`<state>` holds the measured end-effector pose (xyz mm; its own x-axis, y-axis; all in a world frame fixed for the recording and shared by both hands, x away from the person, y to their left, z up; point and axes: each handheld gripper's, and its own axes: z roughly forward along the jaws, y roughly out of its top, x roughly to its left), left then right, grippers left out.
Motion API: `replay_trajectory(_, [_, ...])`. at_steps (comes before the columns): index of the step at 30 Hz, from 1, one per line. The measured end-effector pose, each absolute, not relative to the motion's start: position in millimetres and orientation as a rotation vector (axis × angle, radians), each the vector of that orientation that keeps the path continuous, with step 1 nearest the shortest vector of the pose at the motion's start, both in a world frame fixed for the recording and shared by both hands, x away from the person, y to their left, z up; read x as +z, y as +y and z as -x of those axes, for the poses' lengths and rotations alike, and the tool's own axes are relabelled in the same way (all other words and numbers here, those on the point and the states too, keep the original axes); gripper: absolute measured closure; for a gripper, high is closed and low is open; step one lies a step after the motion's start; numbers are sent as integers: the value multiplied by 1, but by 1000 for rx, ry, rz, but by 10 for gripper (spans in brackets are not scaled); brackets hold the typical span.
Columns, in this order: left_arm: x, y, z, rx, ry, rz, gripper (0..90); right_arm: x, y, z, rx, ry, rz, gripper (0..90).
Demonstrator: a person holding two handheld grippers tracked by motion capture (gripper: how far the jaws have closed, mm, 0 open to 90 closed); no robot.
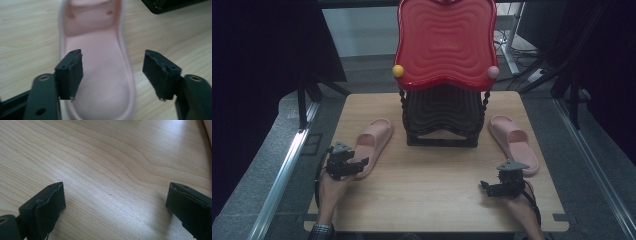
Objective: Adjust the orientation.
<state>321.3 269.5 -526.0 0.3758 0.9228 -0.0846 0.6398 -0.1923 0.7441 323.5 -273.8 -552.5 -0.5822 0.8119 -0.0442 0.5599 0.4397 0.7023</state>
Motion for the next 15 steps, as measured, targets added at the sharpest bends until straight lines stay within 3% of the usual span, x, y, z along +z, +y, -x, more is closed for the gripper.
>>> replay_trajectory(8, [-521,280,-335,532,1348,-1913,465,-553,-274,-324,923,2321,-1165,23])
replay_trajectory(15, [-522,292,-345,553,1378,-1882,489,-553,-274,-323,923,2320,-1165,23])
